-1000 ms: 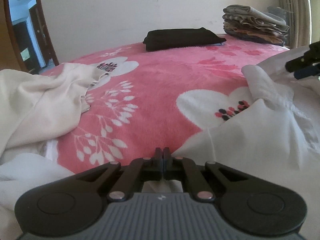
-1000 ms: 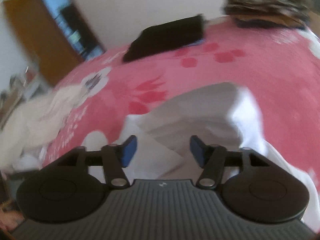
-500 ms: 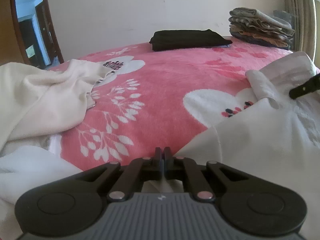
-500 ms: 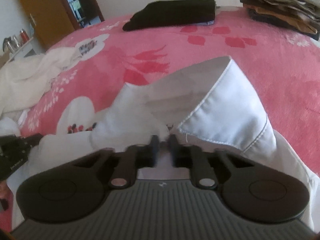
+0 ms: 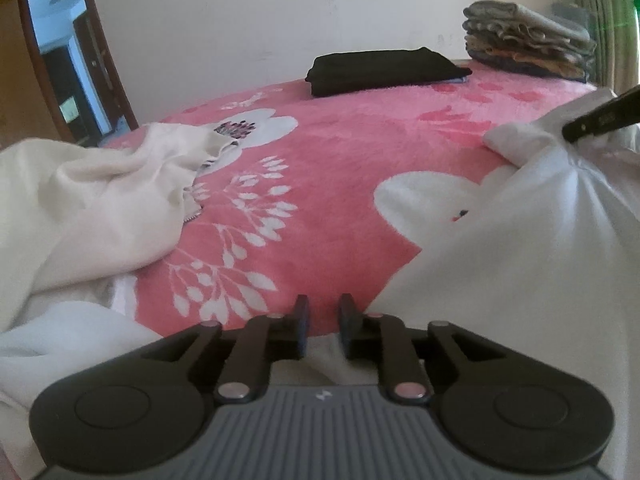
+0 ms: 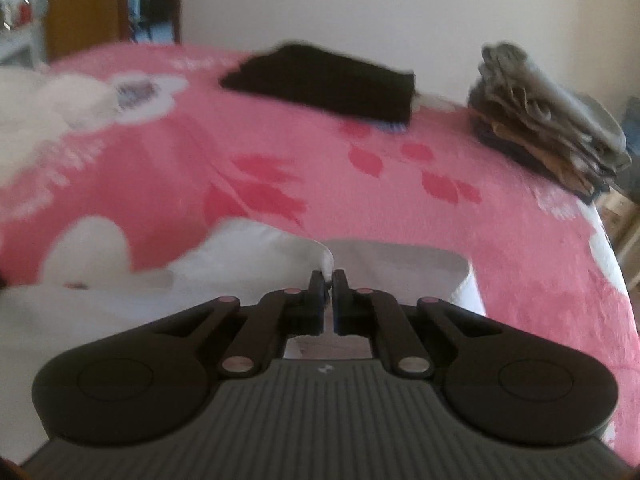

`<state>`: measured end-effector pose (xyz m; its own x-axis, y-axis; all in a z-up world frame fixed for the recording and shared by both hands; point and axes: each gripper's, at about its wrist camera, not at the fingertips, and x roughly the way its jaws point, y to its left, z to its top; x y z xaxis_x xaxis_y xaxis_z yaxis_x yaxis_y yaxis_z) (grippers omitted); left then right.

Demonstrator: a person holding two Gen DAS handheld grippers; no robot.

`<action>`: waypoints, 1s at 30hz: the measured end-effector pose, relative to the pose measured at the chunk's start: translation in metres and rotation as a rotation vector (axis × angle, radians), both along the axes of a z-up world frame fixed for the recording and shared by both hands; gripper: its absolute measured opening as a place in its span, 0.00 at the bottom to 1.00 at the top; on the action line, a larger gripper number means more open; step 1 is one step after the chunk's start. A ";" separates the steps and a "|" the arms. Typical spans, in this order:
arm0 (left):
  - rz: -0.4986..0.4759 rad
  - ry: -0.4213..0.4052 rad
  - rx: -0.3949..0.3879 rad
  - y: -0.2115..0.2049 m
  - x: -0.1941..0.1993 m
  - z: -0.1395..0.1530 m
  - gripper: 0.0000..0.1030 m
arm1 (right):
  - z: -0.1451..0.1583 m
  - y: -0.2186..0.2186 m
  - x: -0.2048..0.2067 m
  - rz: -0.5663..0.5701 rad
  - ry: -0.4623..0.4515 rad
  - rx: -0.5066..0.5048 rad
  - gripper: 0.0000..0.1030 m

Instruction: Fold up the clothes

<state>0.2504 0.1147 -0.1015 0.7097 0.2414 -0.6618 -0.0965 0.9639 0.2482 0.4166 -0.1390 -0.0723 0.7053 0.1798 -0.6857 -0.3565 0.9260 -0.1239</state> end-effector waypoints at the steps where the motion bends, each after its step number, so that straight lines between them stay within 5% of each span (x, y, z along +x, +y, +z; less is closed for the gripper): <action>1: 0.004 -0.001 0.012 -0.001 0.000 0.000 0.27 | -0.007 -0.002 0.005 -0.021 0.032 0.014 0.03; 8: 0.050 -0.008 0.011 0.008 0.000 0.002 0.50 | -0.001 -0.065 0.000 -0.200 0.069 0.368 0.25; 12: 0.084 -0.002 -0.005 0.015 -0.001 0.007 0.53 | 0.016 -0.107 -0.019 -0.236 0.134 0.529 0.26; 18: 0.076 -0.078 0.047 0.011 -0.026 0.034 0.52 | 0.050 -0.143 -0.085 -0.109 0.330 0.707 0.26; 24: -0.100 -0.075 0.000 -0.027 -0.066 0.058 0.52 | 0.065 -0.126 -0.191 0.087 0.496 0.645 0.26; 30: -0.218 0.083 -0.002 -0.083 -0.084 0.030 0.53 | 0.020 -0.073 -0.268 0.177 0.453 0.413 0.26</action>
